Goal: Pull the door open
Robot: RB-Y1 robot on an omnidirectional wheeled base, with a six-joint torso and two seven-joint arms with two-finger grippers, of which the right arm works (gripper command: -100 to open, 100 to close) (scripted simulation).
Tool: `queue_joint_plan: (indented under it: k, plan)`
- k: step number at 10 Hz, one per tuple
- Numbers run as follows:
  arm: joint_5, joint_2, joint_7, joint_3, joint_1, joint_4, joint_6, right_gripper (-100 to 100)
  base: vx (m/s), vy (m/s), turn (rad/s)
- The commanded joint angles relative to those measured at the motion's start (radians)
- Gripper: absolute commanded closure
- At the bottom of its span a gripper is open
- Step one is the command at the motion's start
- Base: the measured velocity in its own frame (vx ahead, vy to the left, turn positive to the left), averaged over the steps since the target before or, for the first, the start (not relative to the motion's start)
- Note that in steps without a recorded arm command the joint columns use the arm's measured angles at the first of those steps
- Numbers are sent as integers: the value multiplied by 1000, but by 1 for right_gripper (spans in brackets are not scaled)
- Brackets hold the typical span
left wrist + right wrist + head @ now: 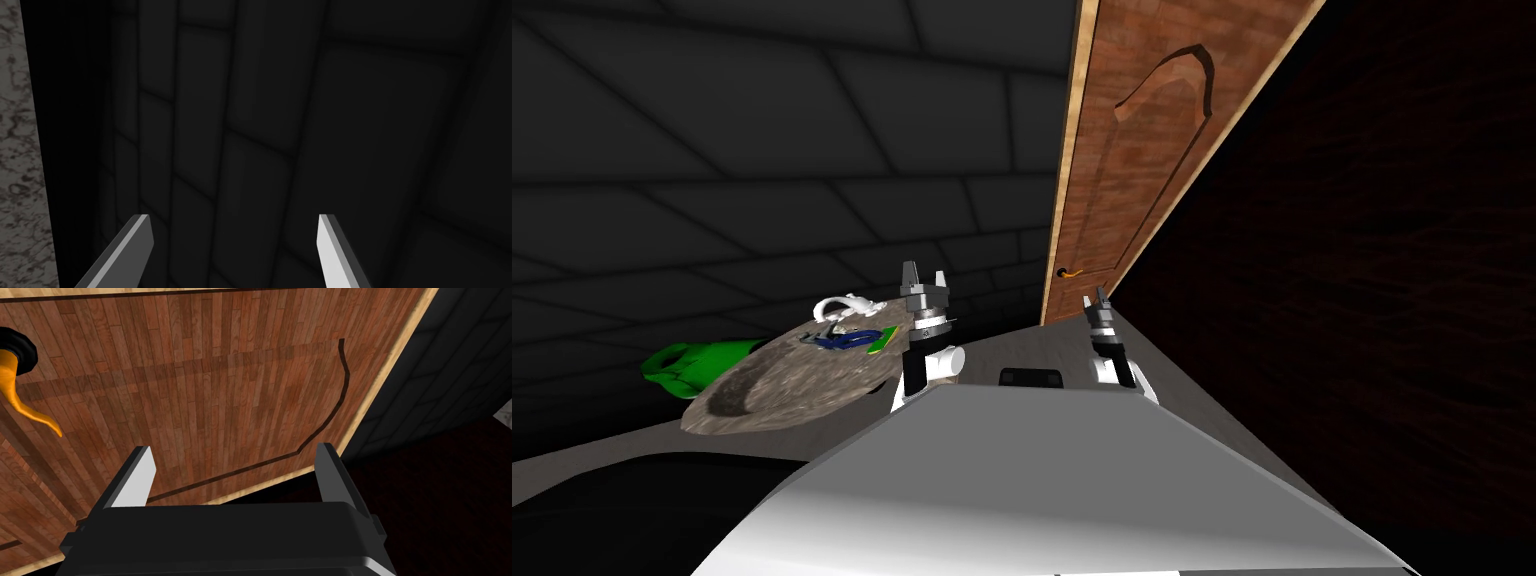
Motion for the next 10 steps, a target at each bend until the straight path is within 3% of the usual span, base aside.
queue_joint_plan:
  k: [1, 4, 9, 10]
  plan:
    - [-6, -19, -7, -6, -23, 50, -16, -100, 46, -39, 104]
    - [-11, -34, -12, -9, -38, 121, -28, -100, 40, -36, 72]
    - [-24, -78, -26, -16, -85, 262, -65, -100, 44, -35, 92]
    - [-24, -78, -26, -16, -85, 272, -65, -100, 33, -37, 67]
